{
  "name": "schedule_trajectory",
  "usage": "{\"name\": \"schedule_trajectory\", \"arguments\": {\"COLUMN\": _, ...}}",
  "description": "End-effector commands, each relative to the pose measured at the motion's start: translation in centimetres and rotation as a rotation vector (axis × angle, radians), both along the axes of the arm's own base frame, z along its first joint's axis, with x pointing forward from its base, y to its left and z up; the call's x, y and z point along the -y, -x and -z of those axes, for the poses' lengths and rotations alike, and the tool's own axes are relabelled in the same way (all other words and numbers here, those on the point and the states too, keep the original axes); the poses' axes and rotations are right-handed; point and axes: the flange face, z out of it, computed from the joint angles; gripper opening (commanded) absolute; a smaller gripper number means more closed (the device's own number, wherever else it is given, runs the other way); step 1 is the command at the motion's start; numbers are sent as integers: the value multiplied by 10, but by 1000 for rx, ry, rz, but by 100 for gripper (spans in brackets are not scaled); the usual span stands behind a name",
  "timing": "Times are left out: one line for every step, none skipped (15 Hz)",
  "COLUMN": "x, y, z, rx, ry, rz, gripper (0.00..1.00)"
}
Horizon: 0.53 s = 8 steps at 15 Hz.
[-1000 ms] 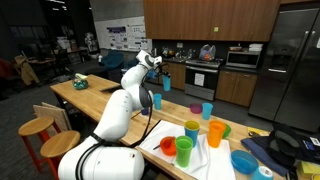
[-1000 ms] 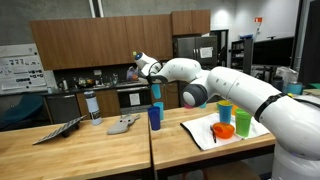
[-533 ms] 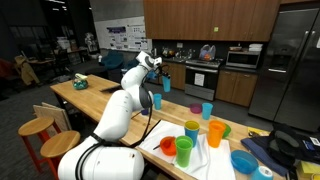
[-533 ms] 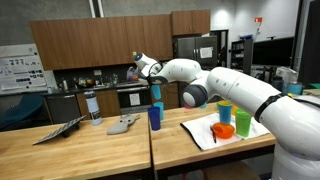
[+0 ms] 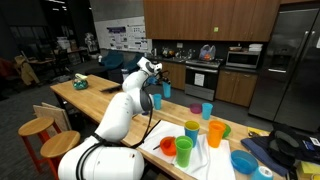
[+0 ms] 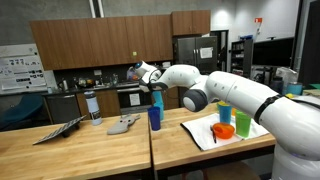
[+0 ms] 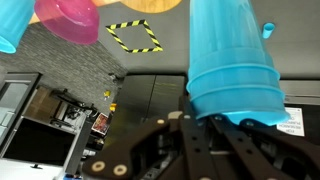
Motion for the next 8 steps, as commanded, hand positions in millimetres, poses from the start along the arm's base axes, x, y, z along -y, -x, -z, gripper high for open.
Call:
{"name": "schedule_trajectory", "arguments": {"x": 4, "y": 0, "z": -1, "rx": -11, "ry": 11, "rz": 2, "gripper": 2}}
{"name": "schedule_trajectory", "arguments": {"x": 2, "y": 1, "z": 1, "rx": -10, "ry": 6, "rz": 5, "gripper": 2}}
{"name": "schedule_trajectory", "arguments": {"x": 0, "y": 1, "z": 4, "rx": -10, "ry": -2, "rz": 6, "gripper": 2}}
{"name": "schedule_trajectory", "arguments": {"x": 1, "y": 0, "z": 7, "rx": -18, "ry": -8, "rz": 1, "gripper": 2}}
{"name": "schedule_trajectory", "arguments": {"x": 1, "y": 0, "z": 10, "rx": -26, "ry": -10, "rz": 3, "gripper": 2}}
{"name": "schedule_trajectory", "arguments": {"x": -1, "y": 1, "z": 14, "rx": -33, "ry": -14, "rz": 6, "gripper": 2}}
{"name": "schedule_trajectory", "arguments": {"x": 0, "y": 1, "z": 17, "rx": -41, "ry": -19, "rz": 5, "gripper": 2}}
{"name": "schedule_trajectory", "arguments": {"x": 1, "y": 0, "z": 21, "rx": -50, "ry": -19, "rz": 3, "gripper": 2}}
